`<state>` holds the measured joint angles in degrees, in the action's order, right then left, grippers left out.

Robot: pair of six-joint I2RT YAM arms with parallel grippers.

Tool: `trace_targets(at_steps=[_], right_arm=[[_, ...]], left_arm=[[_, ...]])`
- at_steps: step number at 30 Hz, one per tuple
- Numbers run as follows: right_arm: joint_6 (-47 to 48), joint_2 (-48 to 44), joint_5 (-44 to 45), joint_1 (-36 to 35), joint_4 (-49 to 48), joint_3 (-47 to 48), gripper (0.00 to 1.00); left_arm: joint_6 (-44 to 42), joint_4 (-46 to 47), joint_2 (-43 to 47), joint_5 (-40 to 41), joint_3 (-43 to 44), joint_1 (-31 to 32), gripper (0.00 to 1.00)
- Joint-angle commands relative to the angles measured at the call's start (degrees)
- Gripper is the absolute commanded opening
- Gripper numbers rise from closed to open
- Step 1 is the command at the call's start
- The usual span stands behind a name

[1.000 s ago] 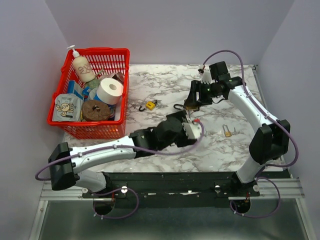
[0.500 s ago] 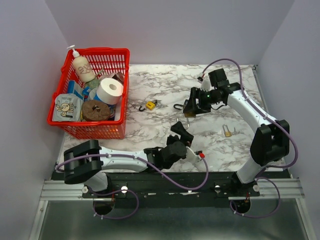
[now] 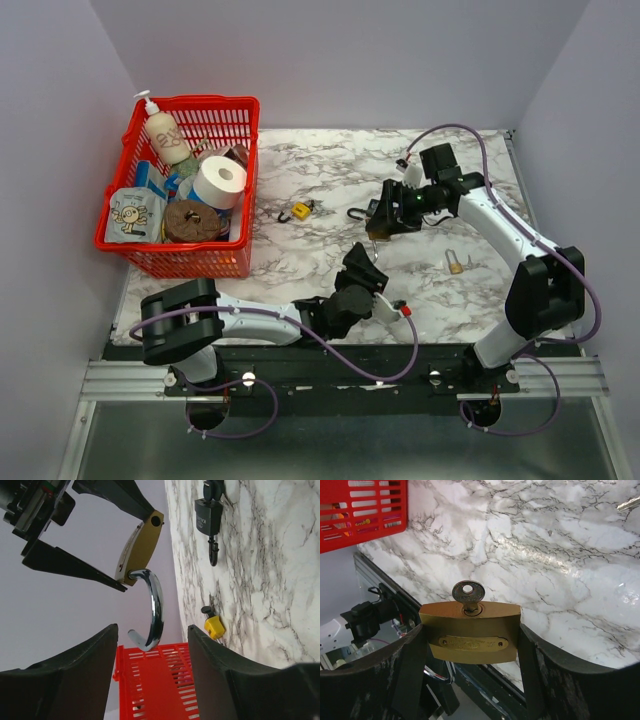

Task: Lock with the key
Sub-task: Pick up the lock from the center of the board.

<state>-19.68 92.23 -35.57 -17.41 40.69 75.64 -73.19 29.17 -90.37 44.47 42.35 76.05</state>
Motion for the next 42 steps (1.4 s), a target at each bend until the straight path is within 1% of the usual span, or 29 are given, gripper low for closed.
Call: trace_targets(at_steps=[1, 2, 4, 6, 9, 11, 14, 15, 16, 17, 19, 20, 23, 24, 26, 27, 29, 31, 32, 33, 34, 35, 36, 37, 38, 39, 40, 41, 42], right_arm=[[-2.03, -2.23, -5.21, -0.08, -2.89, -0.40, 0.50], [-2.03, -2.31, -5.73, -0.08, -3.15, -0.66, 0.50], [-2.47, -2.22, -6.09, -0.26, -3.42, -0.93, 0.50], [-2.82, -2.05, -6.26, -0.34, -3.77, -1.10, 0.50], [-3.34, -2.14, -7.05, -0.52, -4.21, -1.54, 0.50], [-3.43, -2.22, -7.49, -0.70, -4.39, -1.72, 0.50], [-3.78, -2.40, -8.02, -0.70, -4.47, -1.98, 0.50], [-3.96, -2.40, -8.37, -0.78, -4.56, -1.98, 0.50], [-4.05, -2.58, -8.46, -0.78, -4.65, -2.24, 0.50], [-4.14, -2.75, -8.55, -0.78, -4.74, -2.33, 0.50], [-4.22, -3.02, -8.99, -0.78, -4.91, -2.60, 0.51], [-4.22, -3.10, -9.16, -0.70, -5.00, -2.69, 0.53], [-4.31, -3.37, -9.43, -0.78, -5.09, -2.34, 0.65], [-4.31, -3.28, -9.43, -0.78, -5.00, -2.25, 0.78], [-4.14, -3.37, -9.43, -0.70, -4.66, -1.72, 0.94], [-3.61, -3.28, -9.60, -0.61, -4.56, -0.85, 1.00], [-3.17, -3.11, -9.95, 0.09, -3.95, 0.21, 1.00], [-1.95, -2.84, -11.27, 1.40, -3.51, 2.32, 1.00], [-0.89, -2.67, -12.23, 2.02, -2.64, 3.37, 1.00], [1.55, -2.66, -13.63, 2.64, -2.11, 4.25, 1.00], [2.88, -2.75, -14.26, 4.04, -1.93, 5.65, 1.00], [4.29, -3.45, -14.96, 4.92, -1.67, 6.10, 1.00], [7.09, -4.15, -15.40, 5.80, -1.66, 6.45, 1.00], [8.07, -4.77, -15.40, 7.37, -1.66, 7.06, 1.00], [8.86, -5.99, -15.75, 8.17, -1.58, 7.33, 1.00], [11.57, -6.53, -17.93, 9.05, -1.49, 7.59, 1.00], [12.99, -6.97, -18.13, 10.10, -1.05, 7.86, 1.00], [14.74, -7.49, -18.39, 10.38, -0.09, 8.30, 1.00], [19.02, -8.89, -19.44, 10.64, 0.61, 8.39, 1.00]], left_arm=[[-2.13, 4.06, -0.86, 1.76, -0.42, -0.82, 0.61], [-2.48, 4.32, -0.86, 1.41, -0.42, -0.90, 0.58], [-3.27, 5.37, -1.21, 1.15, -0.34, -1.34, 0.55], [-3.54, 5.72, -1.48, 0.71, 0.19, -1.87, 0.49], [-3.89, 6.25, -1.92, 0.10, 0.54, -2.22, 0.44], [-4.33, 7.21, -2.01, -0.26, 0.28, -2.31, 0.43], [-4.77, 8.09, -2.09, -1.05, -0.25, -2.40, 0.30], [-4.77, 8.36, -2.09, -1.22, -0.51, -2.31, 0.23], [-5.03, 8.54, -2.01, -1.40, -0.60, -2.40, 0.19], [-5.03, 9.06, -1.83, -1.40, -0.77, -2.31, 0.09], [-5.12, 9.33, -1.31, -1.75, -0.86, -2.40, 0.00], [-5.12, 9.59, -1.13, -1.93, -1.04, -2.40, 0.00], [-3.64, 9.07, 0.45, -2.71, -1.21, -2.49, 0.00], [-3.19, 8.80, 0.98, -2.89, -1.21, -2.57, 0.00], [-1.18, 6.97, 3.00, -3.68, -1.04, -2.66, 0.00], [-0.65, 6.35, 3.79, -4.21, -1.04, -2.66, 0.00], [0.76, 4.33, 6.16, -4.91, -1.13, -2.84, 0.00], [4.62, 2.22, 8.79, -6.49, -0.25, -3.54, 0.00], [6.90, -2.58, 9.76, -7.37, 0.53, -4.06, 0.00], [13.10, -5.67, 10.73, -9.03, 3.07, -4.68, 0.00], [16.20, -8.57, 12.65, -10.44, 4.57, -5.29, 0.00], [20.24, -15.39, 13.89, -12.46, 6.24, -7.04, 0.00], [23.50, -17.89, 15.29, -14.48, 8.87, -8.10, 0.00], [29.27, -20.01, 17.22, -18.50, 10.11, -8.98, 0.00], [31.59, -24.46, 18.11, -20.37, 11.34, -10.64, 0.00], [33.53, -24.86, 19.17, -22.04, 12.48, -11.53, 0.00], [36.33, -26.25, 21.61, -28.41, 13.37, -12.84, 0.00], [40.89, -28.18, 22.85, -30.91, 14.07, -14.08, 0.00], [43.72, -28.38, 23.82, -32.59, 15.30, -15.74, 0.00]])
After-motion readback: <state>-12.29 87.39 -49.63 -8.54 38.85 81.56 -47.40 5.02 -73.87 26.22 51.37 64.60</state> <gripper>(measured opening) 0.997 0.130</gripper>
